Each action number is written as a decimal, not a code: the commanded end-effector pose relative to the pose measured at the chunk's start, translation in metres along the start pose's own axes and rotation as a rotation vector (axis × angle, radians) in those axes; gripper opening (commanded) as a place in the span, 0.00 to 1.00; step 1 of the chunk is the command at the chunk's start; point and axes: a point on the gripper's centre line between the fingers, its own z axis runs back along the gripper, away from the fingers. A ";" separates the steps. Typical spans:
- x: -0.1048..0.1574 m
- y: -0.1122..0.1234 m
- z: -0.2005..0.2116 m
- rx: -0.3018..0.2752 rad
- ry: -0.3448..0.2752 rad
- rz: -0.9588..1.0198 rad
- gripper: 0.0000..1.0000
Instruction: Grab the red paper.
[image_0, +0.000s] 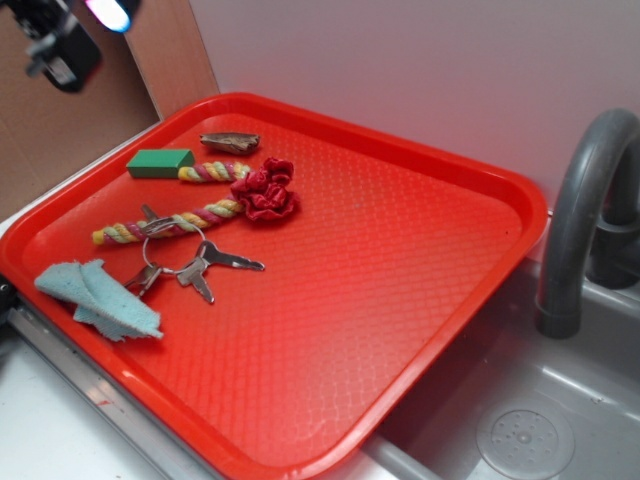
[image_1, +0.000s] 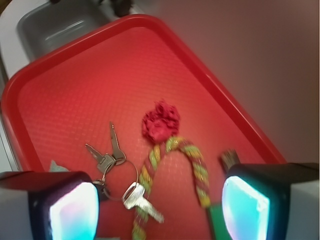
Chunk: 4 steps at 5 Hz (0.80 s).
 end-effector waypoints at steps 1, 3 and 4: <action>0.022 -0.006 -0.044 -0.038 0.048 -0.112 1.00; 0.036 -0.011 -0.084 -0.073 0.093 -0.146 1.00; 0.044 0.005 -0.107 -0.060 0.183 -0.028 1.00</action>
